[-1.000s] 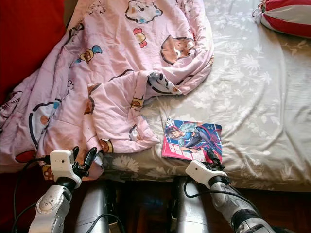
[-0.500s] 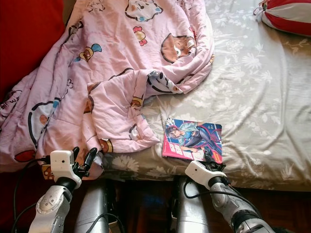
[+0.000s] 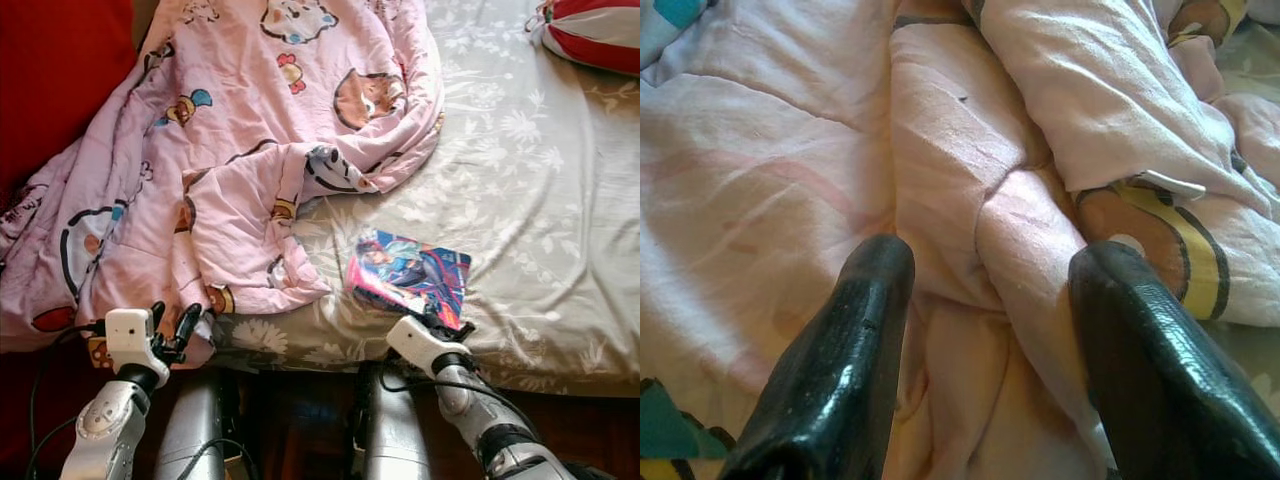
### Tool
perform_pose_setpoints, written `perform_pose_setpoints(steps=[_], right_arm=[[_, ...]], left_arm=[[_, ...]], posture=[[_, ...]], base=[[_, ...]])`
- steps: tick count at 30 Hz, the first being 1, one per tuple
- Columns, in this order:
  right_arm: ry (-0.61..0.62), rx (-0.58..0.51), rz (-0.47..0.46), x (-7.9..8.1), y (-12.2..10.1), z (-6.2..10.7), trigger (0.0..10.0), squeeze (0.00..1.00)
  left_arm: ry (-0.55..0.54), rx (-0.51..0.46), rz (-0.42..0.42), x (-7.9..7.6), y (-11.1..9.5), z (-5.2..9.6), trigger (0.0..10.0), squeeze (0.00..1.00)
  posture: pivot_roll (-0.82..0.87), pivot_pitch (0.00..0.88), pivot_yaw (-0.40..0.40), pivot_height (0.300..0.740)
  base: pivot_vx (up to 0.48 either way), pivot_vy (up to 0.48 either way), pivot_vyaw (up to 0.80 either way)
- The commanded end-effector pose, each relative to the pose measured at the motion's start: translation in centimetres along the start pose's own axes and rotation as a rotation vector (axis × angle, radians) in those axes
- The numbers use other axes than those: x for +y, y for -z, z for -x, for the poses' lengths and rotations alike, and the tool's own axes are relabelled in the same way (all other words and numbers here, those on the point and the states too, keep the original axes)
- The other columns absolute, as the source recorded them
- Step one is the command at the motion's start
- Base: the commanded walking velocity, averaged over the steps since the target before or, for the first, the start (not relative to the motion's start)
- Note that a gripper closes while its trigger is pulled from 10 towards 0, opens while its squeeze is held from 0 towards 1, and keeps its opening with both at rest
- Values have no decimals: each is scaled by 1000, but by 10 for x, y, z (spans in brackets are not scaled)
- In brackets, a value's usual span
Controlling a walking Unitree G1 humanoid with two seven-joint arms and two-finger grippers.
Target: Clean up the room
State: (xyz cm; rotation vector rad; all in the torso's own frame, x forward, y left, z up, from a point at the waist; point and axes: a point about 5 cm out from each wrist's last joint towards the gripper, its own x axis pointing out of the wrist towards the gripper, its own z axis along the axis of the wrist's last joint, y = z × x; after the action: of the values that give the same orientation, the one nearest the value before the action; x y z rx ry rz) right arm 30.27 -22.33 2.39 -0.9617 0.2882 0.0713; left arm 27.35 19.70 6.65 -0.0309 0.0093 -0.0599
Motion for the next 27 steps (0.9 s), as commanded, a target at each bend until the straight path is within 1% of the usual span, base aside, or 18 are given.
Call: perform_pose_setpoints(steps=[1,3,5,6,7,8,9,10,13,14,15,16,17,20,25,26,27], right_arm=[[0,55,-63,4,12,6,0,0],[-10,57,-172,13,10,10,0,0],[-20,54,-190,16,10,11,0,0],[-56,40,-206,24,9,14,0,0],[-56,40,-206,24,9,14,0,0],[-130,7,-212,38,7,21,0,0],[-130,7,-212,38,7,21,0,0],[-176,-16,-205,47,7,27,0,0],[-214,-33,-199,54,8,33,0,0],[-235,-34,-189,57,12,37,0,0],[-235,-34,-189,57,12,37,0,0],[-271,-27,-198,60,15,42,0,0],[-301,-25,-177,63,19,45,0,0],[-319,-4,-139,62,25,48,0,0],[-273,-3,-148,51,26,44,0,0],[-248,-22,-196,45,20,41,0,0],[-251,-36,-241,43,15,39,0,0]], left_arm=[[-12,43,6,1,11,6,10000,0],[-14,39,8,1,11,2,10000,0],[-15,39,8,1,11,1,10000,0],[-15,39,9,1,11,0,10000,0],[-15,39,9,1,11,0,10000,0],[-15,38,10,0,12,-1,10000,0],[-15,38,10,0,12,-1,10000,0],[-16,38,10,0,12,-1,10000,0],[-17,37,11,0,12,-2,10000,0],[-19,35,12,0,13,-2,10000,0],[-19,35,12,0,13,-2,10000,0],[-22,32,13,0,13,-2,10000,0],[-25,30,14,1,13,-2,10000,0],[-29,31,16,2,14,-2,10000,0],[-30,31,18,1,15,-4,10000,0],[-30,29,19,1,15,-5,10000,0],[-30,27,19,1,15,-6,10000,0]], posture=[[85,291,-15,595],[76,263,-22,595],[75,256,-23,595],[71,244,-25,595],[71,244,-25,595],[70,232,-27,595],[70,232,-27,595],[67,224,-29,595],[65,213,-34,595],[64,207,-38,595],[64,207,-38,595],[64,203,-41,595],[62,199,-42,595],[56,189,-44,595],[51,182,-47,595],[51,178,-47,595],[50,176,-47,595]], base=[[0,0,0],[0,0,0],[0,0,0],[0,0,0],[0,0,0],[0,0,0],[0,0,0],[0,0,0],[0,0,0],[0,0,0],[0,0,0],[0,0,0],[0,0,0],[0,0,0],[0,0,0],[0,0,0],[0,0,0]])
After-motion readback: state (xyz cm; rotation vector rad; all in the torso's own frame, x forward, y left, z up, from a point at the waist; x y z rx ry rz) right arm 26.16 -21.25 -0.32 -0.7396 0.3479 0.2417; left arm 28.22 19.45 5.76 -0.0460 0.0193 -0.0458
